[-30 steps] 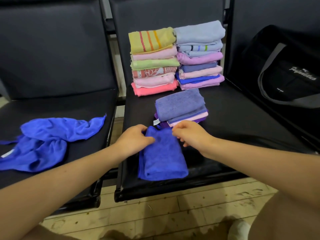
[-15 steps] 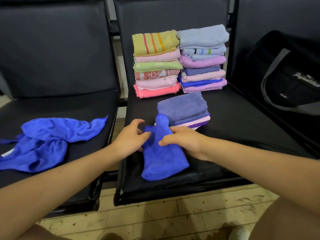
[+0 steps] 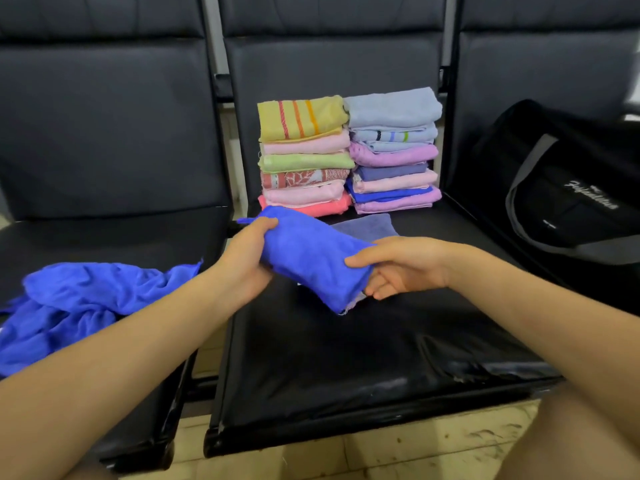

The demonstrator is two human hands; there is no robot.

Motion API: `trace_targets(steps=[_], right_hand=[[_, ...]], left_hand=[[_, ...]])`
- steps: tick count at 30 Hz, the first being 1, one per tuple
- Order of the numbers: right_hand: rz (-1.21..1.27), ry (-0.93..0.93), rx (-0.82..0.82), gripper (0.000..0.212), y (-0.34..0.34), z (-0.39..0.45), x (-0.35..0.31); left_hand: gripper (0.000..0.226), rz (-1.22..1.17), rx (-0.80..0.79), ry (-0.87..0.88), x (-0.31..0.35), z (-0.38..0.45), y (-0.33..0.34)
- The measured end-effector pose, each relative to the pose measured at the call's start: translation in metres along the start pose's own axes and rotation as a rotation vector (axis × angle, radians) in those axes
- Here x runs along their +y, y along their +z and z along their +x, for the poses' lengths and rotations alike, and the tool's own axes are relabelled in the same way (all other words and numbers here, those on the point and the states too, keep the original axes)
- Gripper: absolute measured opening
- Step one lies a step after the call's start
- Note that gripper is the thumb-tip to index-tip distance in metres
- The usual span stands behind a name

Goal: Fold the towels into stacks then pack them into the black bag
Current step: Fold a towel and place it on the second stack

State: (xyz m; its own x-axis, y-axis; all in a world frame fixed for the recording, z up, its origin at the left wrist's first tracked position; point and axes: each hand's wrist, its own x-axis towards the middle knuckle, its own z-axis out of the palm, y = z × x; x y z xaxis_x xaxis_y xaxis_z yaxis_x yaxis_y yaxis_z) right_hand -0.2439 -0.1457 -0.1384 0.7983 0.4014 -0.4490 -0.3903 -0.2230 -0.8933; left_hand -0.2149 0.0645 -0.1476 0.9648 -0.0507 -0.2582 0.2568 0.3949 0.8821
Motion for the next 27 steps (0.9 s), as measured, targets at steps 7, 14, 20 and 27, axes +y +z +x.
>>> trace_targets(steps=[7, 14, 20, 27], right_hand=[[0.423, -0.348, 0.478, 0.019, -0.042, 0.012, -0.014], [0.071, -0.235, 0.525, 0.044, -0.043, 0.021, -0.003], [0.364, -0.219, 0.331, 0.045, -0.041, 0.03, -0.006], [0.187, -0.446, 0.685, 0.028, -0.054, 0.033, -0.008]], left_hand=[[0.032, -0.149, -0.048, 0.075, -0.002, 0.023, 0.019], [0.041, -0.27, -0.248, 0.092, 0.002, 0.02, 0.045], [0.047, -0.417, -0.356, 0.119, 0.002, 0.023, 0.065], [0.012, 0.213, -0.087, 0.225, -0.022, 0.039, 0.051]])
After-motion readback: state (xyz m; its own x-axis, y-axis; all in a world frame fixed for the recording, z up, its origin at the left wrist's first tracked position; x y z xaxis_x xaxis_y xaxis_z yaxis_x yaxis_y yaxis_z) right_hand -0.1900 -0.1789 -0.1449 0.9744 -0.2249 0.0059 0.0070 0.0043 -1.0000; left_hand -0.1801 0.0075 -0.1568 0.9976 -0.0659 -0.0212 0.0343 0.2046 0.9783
